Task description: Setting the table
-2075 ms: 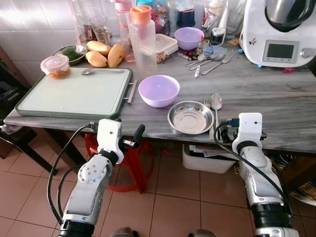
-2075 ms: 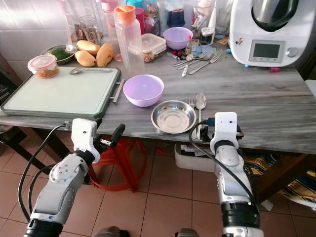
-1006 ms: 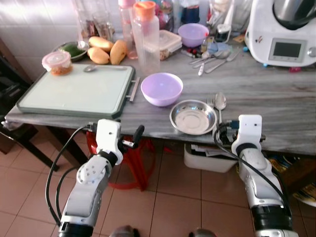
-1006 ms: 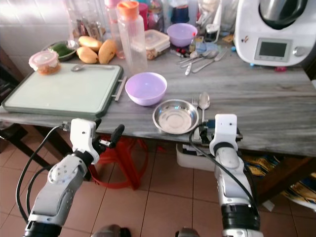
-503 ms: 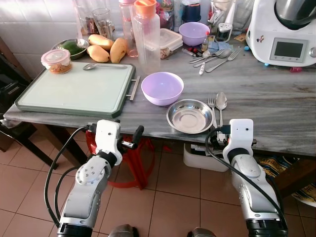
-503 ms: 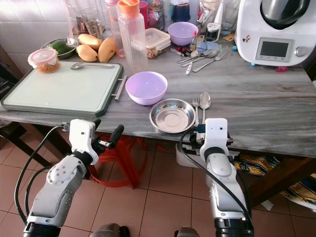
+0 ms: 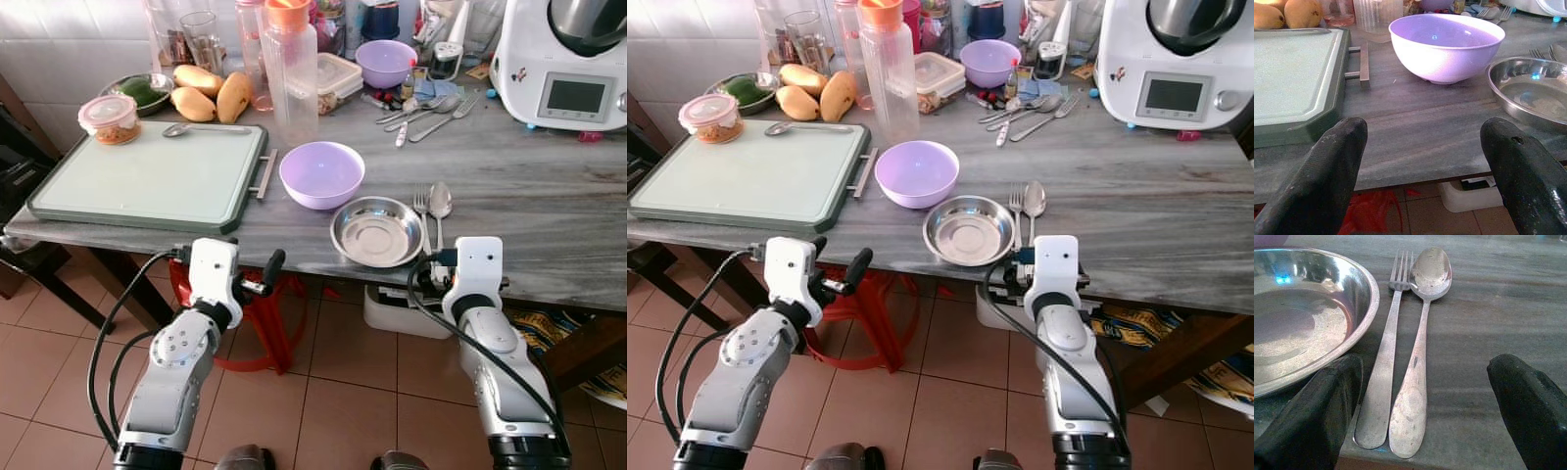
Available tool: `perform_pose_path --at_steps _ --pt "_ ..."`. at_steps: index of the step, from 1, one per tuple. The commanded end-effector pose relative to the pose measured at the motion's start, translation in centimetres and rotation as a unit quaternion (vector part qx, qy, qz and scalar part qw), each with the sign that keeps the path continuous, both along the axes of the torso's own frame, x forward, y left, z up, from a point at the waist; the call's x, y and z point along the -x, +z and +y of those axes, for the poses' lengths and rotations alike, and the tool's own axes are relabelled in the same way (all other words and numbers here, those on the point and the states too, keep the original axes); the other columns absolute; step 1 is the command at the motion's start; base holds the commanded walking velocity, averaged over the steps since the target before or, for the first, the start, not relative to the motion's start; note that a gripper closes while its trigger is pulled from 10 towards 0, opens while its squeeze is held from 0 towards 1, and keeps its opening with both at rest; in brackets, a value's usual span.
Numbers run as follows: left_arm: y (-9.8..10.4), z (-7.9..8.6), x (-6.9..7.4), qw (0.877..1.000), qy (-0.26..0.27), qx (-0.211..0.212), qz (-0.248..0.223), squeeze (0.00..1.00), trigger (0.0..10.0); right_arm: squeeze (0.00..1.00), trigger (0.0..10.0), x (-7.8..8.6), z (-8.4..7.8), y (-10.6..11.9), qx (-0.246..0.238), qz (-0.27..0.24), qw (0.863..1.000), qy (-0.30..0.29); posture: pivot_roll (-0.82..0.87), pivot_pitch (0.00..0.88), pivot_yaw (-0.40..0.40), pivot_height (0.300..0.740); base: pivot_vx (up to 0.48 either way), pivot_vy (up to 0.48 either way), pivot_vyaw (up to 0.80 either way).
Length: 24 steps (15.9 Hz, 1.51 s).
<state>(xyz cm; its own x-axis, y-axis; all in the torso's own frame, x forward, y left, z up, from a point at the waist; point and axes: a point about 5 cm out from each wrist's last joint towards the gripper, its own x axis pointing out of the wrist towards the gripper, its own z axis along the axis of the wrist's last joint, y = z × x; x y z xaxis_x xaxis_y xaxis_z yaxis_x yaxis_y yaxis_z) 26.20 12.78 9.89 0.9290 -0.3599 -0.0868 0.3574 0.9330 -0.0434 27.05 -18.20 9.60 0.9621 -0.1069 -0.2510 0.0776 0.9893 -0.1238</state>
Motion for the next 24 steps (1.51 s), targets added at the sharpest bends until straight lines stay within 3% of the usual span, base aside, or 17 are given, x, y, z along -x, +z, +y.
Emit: perform_pose_path --at_steps 1,7,9,10,15,18,24 --pt "0.3 0.2 0.1 1.000 0.000 -0.003 -0.003 0.00 10.0 0.00 10.0 0.0 0.2 0.5 0.003 -0.009 1.000 0.000 0.00 0.039 0.062 0.740 0.000 0.000 0.00" --pt "0.3 0.2 0.1 1.000 0.000 -0.003 -0.003 0.00 10.0 0.00 10.0 0.0 0.2 0.5 0.003 -0.009 1.000 0.000 0.00 0.039 0.062 0.740 0.000 0.000 0.00" --pt "0.5 -0.2 -0.2 1.000 -0.005 0.010 -0.009 0.00 10.0 0.00 10.0 2.8 1.9 0.9 -0.001 -0.013 1.000 0.017 -0.02 0.024 0.062 0.740 0.000 0.000 0.00" --pt "0.6 -0.3 -0.4 1.000 -0.008 0.014 -0.011 0.00 10.0 0.00 10.0 3.2 2.0 0.9 -0.001 -0.019 1.000 0.021 -0.02 0.017 0.062 0.740 0.000 0.000 0.00" --pt "0.6 -0.3 -0.5 1.000 -0.012 0.016 -0.014 0.00 10.0 0.00 10.0 6.2 1.5 0.4 0.011 -0.007 1.000 0.019 -0.03 0.000 0.057 0.740 0.000 0.000 0.00" --pt "0.2 0.3 -0.7 1.000 0.023 0.011 -0.008 0.00 10.0 0.00 10.0 7.7 0.9 0.5 0.026 -0.050 0.998 0.019 -0.04 0.000 0.058 0.740 0.000 0.000 0.00" --pt "-0.5 -0.1 -1.5 1.000 0.024 0.004 -0.014 0.00 10.0 0.00 10.0 6.7 1.0 -0.1 0.028 -0.081 0.996 0.012 -0.05 0.000 0.058 0.740 0.000 0.000 0.00"
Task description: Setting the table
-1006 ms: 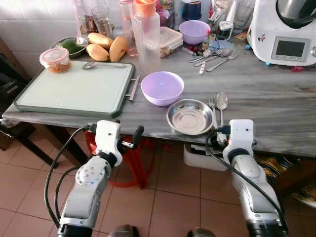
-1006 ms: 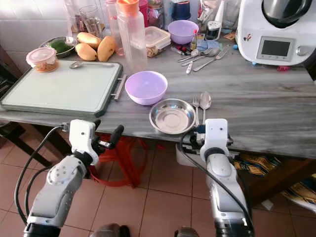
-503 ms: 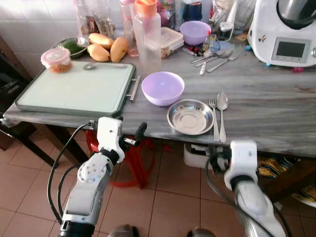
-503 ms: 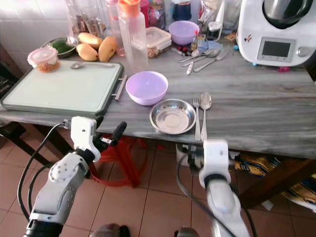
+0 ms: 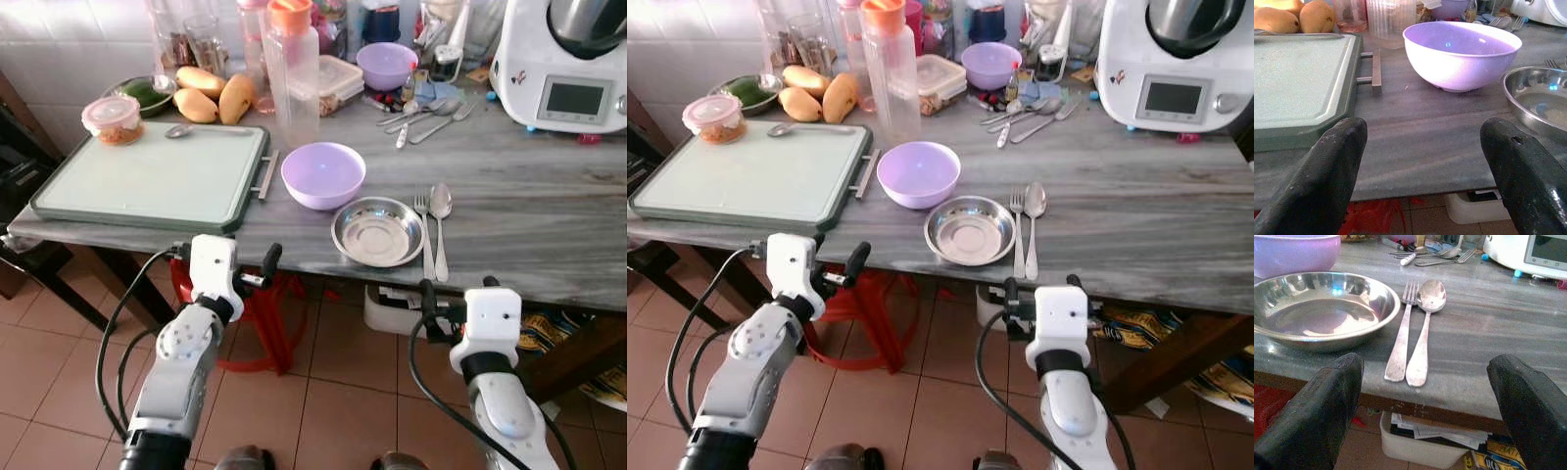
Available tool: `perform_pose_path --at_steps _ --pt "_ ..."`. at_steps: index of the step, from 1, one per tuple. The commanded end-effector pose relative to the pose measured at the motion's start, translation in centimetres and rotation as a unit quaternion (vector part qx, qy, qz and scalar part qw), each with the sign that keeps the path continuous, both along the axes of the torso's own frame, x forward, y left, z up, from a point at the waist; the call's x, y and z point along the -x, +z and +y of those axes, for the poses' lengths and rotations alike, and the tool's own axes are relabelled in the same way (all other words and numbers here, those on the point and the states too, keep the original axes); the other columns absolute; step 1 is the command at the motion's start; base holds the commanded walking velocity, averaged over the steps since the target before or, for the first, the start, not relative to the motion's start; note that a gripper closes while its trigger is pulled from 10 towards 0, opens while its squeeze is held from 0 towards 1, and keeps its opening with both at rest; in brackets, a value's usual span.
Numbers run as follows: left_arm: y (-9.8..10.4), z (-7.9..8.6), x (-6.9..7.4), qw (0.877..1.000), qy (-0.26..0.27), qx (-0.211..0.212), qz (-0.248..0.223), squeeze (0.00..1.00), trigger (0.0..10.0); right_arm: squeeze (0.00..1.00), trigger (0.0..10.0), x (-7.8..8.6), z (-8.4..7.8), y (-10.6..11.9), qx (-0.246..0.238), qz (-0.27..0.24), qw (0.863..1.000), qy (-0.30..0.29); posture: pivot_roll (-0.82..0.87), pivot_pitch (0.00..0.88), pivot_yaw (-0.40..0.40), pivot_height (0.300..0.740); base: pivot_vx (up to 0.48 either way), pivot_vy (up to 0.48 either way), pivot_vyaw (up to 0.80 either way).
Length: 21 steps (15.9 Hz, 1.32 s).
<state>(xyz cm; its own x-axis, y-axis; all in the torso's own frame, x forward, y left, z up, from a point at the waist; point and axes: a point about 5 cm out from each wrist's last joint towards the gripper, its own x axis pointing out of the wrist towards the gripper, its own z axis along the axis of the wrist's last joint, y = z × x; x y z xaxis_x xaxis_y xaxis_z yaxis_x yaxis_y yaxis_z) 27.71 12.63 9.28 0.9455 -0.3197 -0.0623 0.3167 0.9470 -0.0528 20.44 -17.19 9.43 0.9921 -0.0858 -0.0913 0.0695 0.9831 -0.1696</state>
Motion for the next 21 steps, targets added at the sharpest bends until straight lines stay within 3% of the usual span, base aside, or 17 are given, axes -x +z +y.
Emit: perform_pose_path --at_steps 1,5,10,17,21 --pt "0.2 0.0 -0.3 1.000 0.003 -0.004 -0.006 0.00 10.0 0.00 10.0 -0.1 -0.1 0.0 0.000 -0.005 1.000 -0.004 -0.06 0.000 0.057 0.740 0.000 0.000 0.00" --pt "0.4 -0.2 -1.6 1.000 0.011 0.002 -0.020 0.00 10.0 0.00 10.0 -1.8 -0.1 0.2 -0.005 -0.029 1.000 -0.003 -0.07 0.000 0.058 0.740 -0.065 0.000 0.00" --pt "0.4 -0.5 -1.9 1.000 0.012 0.004 -0.027 0.00 10.0 0.00 10.0 -2.8 0.0 0.2 -0.012 -0.039 0.999 -0.002 -0.06 0.000 0.061 0.740 -0.223 0.000 0.00" --pt "1.6 1.4 -1.8 0.998 0.048 -0.005 -0.047 0.00 10.0 0.00 10.0 -4.0 -0.1 1.0 -0.017 -0.058 0.998 0.002 -0.03 0.000 0.060 0.664 -0.279 0.000 0.00" --pt "1.8 1.3 -1.7 0.998 0.045 -0.006 -0.048 0.00 10.0 0.00 10.0 -4.6 -0.3 1.5 -0.024 -0.065 0.998 -0.004 -0.03 0.000 0.054 0.635 -0.189 0.000 0.00"
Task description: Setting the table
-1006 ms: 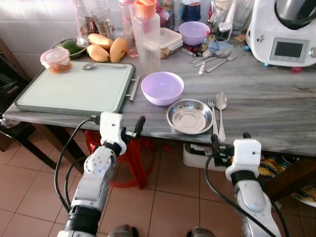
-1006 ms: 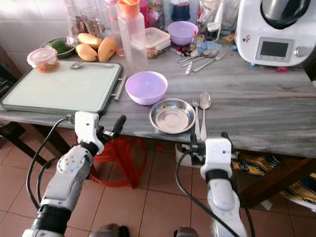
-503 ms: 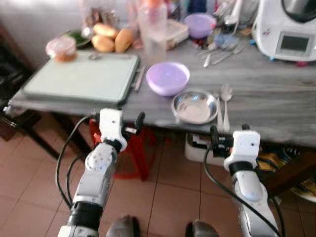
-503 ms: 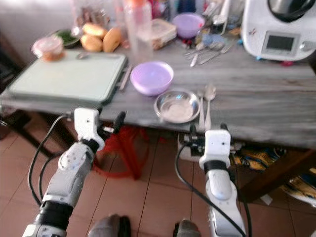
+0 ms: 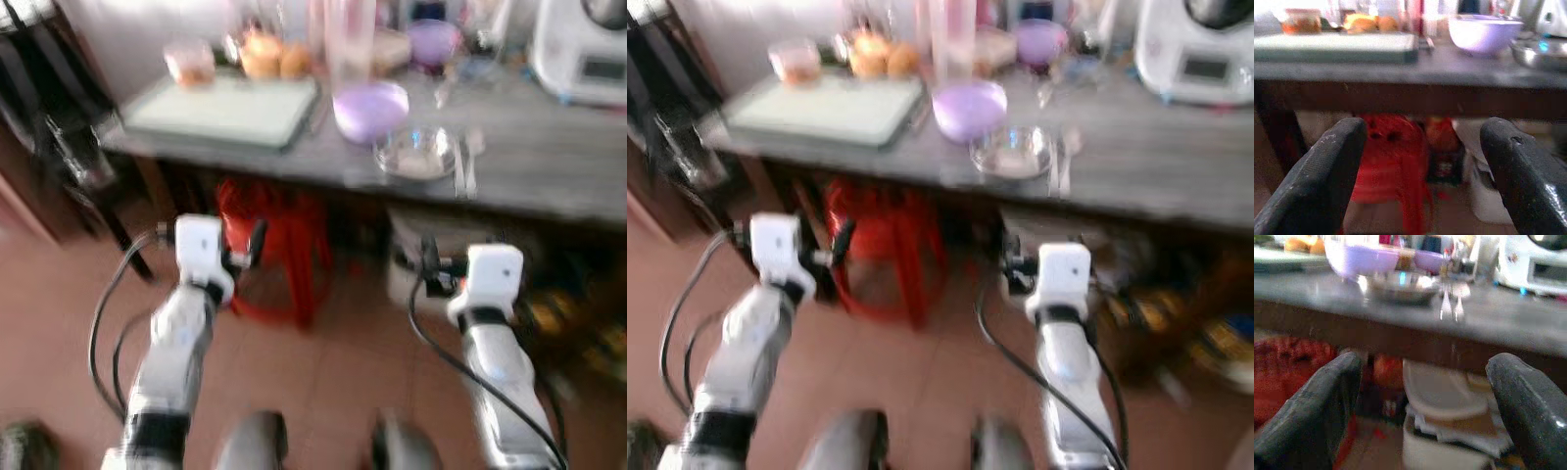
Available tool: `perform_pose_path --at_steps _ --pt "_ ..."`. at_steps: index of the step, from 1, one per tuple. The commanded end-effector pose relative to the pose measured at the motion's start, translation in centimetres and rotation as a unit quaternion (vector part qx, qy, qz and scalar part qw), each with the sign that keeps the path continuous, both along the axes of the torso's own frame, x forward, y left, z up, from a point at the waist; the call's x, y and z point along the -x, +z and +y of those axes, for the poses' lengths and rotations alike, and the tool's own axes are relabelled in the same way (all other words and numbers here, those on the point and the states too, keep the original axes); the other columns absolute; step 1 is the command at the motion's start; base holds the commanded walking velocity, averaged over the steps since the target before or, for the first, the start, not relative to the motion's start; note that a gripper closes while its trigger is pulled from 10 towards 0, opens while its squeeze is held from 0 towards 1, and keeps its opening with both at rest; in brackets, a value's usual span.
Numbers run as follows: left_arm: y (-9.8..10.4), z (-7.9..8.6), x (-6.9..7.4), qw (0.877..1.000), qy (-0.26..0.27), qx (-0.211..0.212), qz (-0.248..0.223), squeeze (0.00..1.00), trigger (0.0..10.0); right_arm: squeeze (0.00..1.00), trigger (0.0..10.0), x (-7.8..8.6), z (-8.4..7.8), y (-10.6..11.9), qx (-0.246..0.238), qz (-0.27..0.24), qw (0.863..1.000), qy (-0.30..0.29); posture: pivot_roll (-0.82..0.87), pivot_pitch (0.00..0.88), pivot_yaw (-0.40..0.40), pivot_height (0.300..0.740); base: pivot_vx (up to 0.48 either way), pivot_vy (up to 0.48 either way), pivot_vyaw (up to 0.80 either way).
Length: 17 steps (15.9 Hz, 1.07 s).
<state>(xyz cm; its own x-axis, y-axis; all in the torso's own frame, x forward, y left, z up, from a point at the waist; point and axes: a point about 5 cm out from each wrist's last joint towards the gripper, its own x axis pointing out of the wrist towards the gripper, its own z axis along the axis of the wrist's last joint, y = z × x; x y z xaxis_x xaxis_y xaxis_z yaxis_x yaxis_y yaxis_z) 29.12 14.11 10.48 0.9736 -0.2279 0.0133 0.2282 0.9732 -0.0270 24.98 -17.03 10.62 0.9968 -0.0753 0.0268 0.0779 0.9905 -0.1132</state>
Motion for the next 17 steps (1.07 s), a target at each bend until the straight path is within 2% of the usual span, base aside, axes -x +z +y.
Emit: perform_pose_path --at_steps 1,6,8,9,12,15,17 --pt "0.7 -0.3 -0.3 1.000 -0.004 -0.004 -0.009 0.00 10.0 0.00 10.0 -0.1 -0.4 0.2 -0.002 -0.003 1.000 -0.007 -0.03 0.000 0.054 0.635 0.000 0.000 0.00" --pt "0.5 -0.3 0.1 1.000 -0.008 -0.004 -0.003 0.00 10.0 0.00 10.0 0.3 -0.8 -0.1 0.008 0.006 1.000 -0.013 -0.03 0.000 0.053 0.635 0.000 0.000 0.00" --pt "0.6 -0.5 0.1 1.000 -0.015 -0.003 -0.005 0.00 10.0 0.00 10.0 -0.2 -0.7 0.7 -0.005 -0.013 1.000 -0.002 -0.03 0.000 0.053 0.635 0.000 0.000 0.00" --pt "0.6 -0.5 0.1 1.000 -0.018 -0.002 -0.007 0.00 10.0 0.00 10.0 -0.6 -0.6 1.5 0.004 -0.030 1.000 0.002 -0.02 0.000 0.054 0.640 0.000 0.000 0.00" --pt "0.5 -0.7 0.2 1.000 -0.028 0.003 -0.004 0.00 10.0 0.00 10.0 -1.3 -0.6 2.1 -0.006 -0.037 0.999 0.001 -0.03 0.000 0.056 0.674 0.000 0.000 0.00" --pt "0.5 -1.1 0.2 0.999 -0.037 0.006 -0.006 0.00 10.0 0.00 10.0 -1.8 -0.7 2.7 -0.014 -0.045 0.999 0.000 -0.03 0.000 0.062 0.732 0.000 0.000 0.00" --pt "0.6 -1.1 0.1 0.999 -0.039 0.009 -0.006 0.00 10.0 0.00 10.0 -2.1 -0.8 3.1 -0.018 -0.052 0.998 0.000 -0.03 0.000 0.065 0.740 0.000 0.000 0.00"
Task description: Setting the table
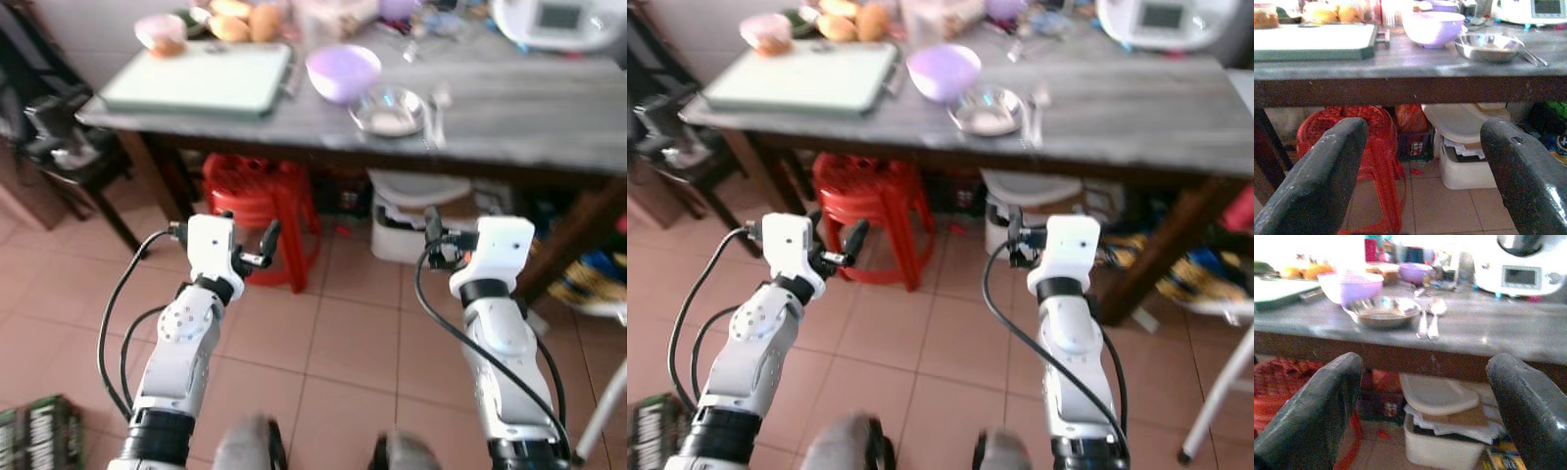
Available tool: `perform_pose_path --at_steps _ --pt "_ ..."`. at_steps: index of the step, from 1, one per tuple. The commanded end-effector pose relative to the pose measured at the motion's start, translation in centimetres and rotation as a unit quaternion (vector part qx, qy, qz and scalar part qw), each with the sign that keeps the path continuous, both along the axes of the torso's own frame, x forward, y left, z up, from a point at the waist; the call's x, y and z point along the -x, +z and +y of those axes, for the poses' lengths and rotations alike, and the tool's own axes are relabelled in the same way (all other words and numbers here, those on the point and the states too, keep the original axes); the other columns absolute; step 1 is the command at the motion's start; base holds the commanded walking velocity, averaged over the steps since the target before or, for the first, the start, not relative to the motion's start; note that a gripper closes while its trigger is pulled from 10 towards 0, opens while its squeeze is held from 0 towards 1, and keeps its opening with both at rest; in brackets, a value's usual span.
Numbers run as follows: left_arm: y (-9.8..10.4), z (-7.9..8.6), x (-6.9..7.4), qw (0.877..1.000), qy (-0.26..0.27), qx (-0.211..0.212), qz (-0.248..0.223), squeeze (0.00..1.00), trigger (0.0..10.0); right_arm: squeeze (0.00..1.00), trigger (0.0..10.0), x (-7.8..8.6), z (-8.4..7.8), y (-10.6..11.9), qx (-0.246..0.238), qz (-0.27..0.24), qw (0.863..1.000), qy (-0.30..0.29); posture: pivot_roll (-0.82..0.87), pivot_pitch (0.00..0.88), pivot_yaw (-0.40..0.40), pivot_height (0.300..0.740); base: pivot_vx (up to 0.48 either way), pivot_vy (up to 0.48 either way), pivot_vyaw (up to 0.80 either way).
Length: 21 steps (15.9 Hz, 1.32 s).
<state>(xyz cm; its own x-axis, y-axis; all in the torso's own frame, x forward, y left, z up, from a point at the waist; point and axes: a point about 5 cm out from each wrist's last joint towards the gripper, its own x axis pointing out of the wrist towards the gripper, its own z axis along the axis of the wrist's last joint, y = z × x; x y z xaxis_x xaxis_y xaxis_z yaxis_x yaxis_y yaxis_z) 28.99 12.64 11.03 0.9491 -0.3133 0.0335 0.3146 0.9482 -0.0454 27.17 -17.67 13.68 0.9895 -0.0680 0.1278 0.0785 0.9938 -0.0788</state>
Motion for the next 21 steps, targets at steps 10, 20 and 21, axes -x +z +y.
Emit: perform_pose_path --at_steps 10,20,21 --pt "-0.1 -0.4 0.3 1.000 -0.026 0.015 0.000 0.00 10.0 0.00 10.0 0.9 -1.3 -1.2 -0.006 0.034 0.999 -0.024 -0.05 0.000 0.055 0.740 0.246 -0.107 0.00" --pt "-0.5 0.1 -0.1 0.999 0.021 0.017 0.018 0.00 10.0 0.00 10.0 1.1 -1.5 -1.7 -0.010 0.055 0.998 -0.015 -0.06 0.000 0.042 0.740 0.039 -0.027 -0.32" --pt "-0.5 0.1 0.0 0.999 0.021 0.017 0.019 0.00 10.0 0.00 10.0 1.1 -1.5 -1.7 -0.010 0.056 0.998 -0.015 -0.06 0.000 0.042 0.740 -0.255 0.000 0.00"
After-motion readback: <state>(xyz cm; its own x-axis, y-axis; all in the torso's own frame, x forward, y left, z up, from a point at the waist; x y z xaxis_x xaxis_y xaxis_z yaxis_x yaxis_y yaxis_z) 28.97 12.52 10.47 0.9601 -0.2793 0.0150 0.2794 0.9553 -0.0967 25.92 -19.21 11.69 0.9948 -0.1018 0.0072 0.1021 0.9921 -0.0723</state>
